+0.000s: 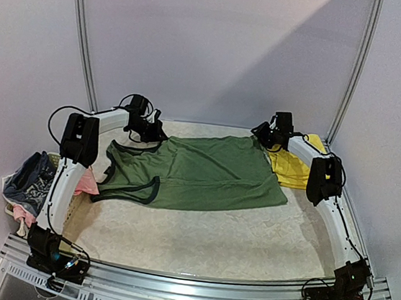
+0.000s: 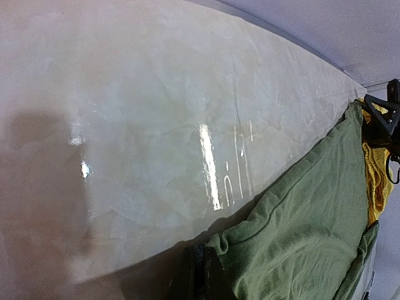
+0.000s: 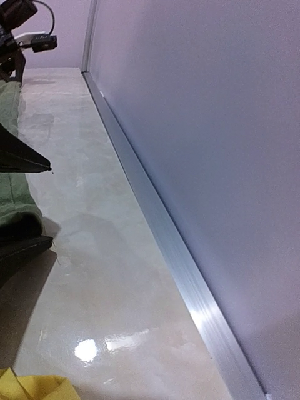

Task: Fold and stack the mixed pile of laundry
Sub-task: Fold the 1/3-folded tank top at the center of the board.

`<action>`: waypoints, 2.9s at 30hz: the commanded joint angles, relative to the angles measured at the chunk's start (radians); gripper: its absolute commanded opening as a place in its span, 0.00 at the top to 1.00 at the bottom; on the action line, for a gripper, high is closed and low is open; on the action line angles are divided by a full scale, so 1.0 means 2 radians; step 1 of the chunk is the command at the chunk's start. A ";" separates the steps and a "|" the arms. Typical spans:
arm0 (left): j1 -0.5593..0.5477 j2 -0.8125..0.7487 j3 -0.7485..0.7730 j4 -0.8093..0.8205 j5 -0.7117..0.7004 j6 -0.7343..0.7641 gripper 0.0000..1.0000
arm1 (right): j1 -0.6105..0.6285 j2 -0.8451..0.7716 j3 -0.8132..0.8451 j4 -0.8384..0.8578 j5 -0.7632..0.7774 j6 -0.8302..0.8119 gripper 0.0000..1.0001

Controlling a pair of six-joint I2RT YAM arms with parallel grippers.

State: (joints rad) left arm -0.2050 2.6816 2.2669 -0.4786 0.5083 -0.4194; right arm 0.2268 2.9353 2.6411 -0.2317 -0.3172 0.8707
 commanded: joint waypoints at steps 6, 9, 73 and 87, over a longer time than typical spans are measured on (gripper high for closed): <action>-0.005 0.013 0.017 -0.026 -0.005 0.008 1.00 | -0.004 0.027 0.008 0.010 0.003 0.012 0.81; -0.004 0.013 0.018 -0.027 -0.006 0.009 1.00 | -0.004 0.028 0.008 0.010 0.003 0.014 0.82; -0.011 -0.181 -0.211 0.064 -0.011 0.029 1.00 | -0.038 -0.231 -0.345 0.206 -0.140 -0.049 1.00; -0.036 -0.273 -0.357 0.136 -0.044 0.058 1.00 | -0.044 -0.304 -0.476 0.221 -0.143 -0.079 1.00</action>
State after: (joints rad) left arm -0.2527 2.2024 1.6478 -0.2863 0.4519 -0.3359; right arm 0.1471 2.3821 1.7664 0.2039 -0.6022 0.7536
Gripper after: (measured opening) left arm 0.027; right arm 0.009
